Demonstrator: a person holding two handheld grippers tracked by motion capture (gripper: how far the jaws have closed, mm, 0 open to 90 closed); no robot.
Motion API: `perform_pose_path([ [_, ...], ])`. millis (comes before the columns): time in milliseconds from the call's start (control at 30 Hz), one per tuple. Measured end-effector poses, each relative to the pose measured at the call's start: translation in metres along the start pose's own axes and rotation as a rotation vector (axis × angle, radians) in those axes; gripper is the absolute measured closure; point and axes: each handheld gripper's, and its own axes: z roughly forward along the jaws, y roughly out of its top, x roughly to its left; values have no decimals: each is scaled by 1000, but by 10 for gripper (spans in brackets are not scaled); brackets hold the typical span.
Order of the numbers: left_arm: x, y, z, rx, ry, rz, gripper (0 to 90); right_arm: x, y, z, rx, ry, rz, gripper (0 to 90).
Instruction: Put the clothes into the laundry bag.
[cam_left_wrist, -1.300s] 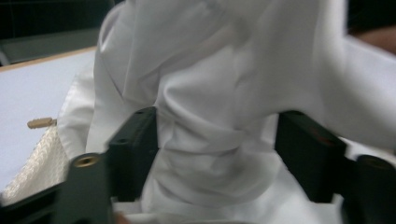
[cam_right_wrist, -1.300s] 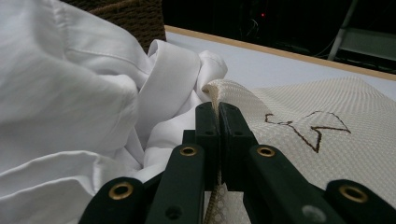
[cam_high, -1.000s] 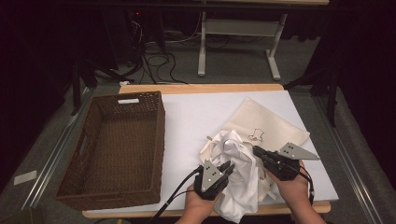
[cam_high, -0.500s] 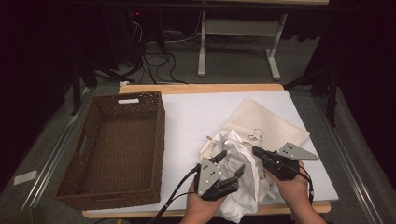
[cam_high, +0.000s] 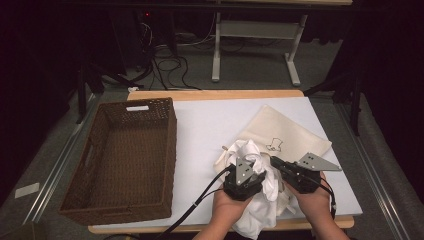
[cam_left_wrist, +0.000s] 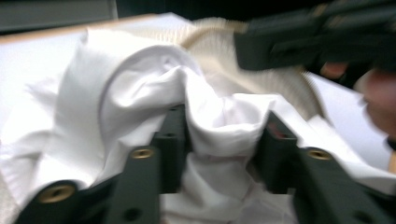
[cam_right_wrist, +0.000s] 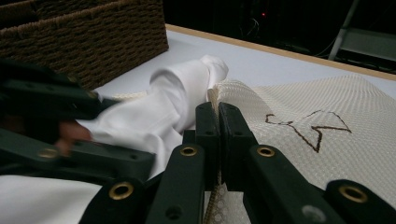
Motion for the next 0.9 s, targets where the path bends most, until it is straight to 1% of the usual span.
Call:
perform_pose_path([
  [67, 0, -1, 8, 35, 7, 24, 669, 0, 1, 0, -5, 2, -2, 886],
  [133, 0, -3, 16, 62, 13, 33, 685, 0, 2, 0, -7, 2, -1, 886],
  [200, 1, -7, 23, 82, 19, 32, 691, 1, 3, -1, -17, 3, -1, 886],
  [267, 1, -10, 28, 91, 24, 29, 691, 0, 5, -3, -28, 6, 9, 886],
  [333, 1, -12, 31, 85, 26, 17, 683, 1, 5, -4, -32, 4, 12, 886],
  [367, 1, -12, 29, 74, 17, 17, 668, 0, 5, -4, -34, 5, 10, 886],
  [400, 0, -12, 26, 51, 0, 30, 626, 0, 5, -4, -33, 4, 8, 886],
  [467, -2, -14, 18, 30, 12, 69, 481, -1, 4, -4, -31, 5, 0, 886],
  [533, -1, -15, 9, 21, 7, 67, 397, 0, 3, -4, -22, 3, 5, 886],
  [600, 1, -15, -6, -4, 11, 54, 350, 0, 3, -3, -23, 4, -7, 885],
  [633, 3, -16, -12, -23, 17, 50, 342, 0, 3, -3, -25, 4, -9, 886],
  [700, 7, -17, -23, -47, 30, 40, 338, 0, 3, -4, -25, 3, -10, 886],
  [767, 12, -18, -29, -73, 62, 29, 340, 0, 3, -4, -25, 2, -6, 885],
  [800, 18, -17, -31, -89, 78, 10, 345, 0, 3, -4, -26, 2, -6, 886],
  [833, 23, -15, -30, -84, 87, -6, 347, 1, 3, -5, -23, 0, -2, 885],
  [867, 28, -13, -27, -81, 88, -23, 343, 1, 3, -5, -23, 0, -2, 885],
  [900, 32, -10, -22, -78, 72, -40, 332, 1, 3, -5, -26, 0, -7, 885],
])
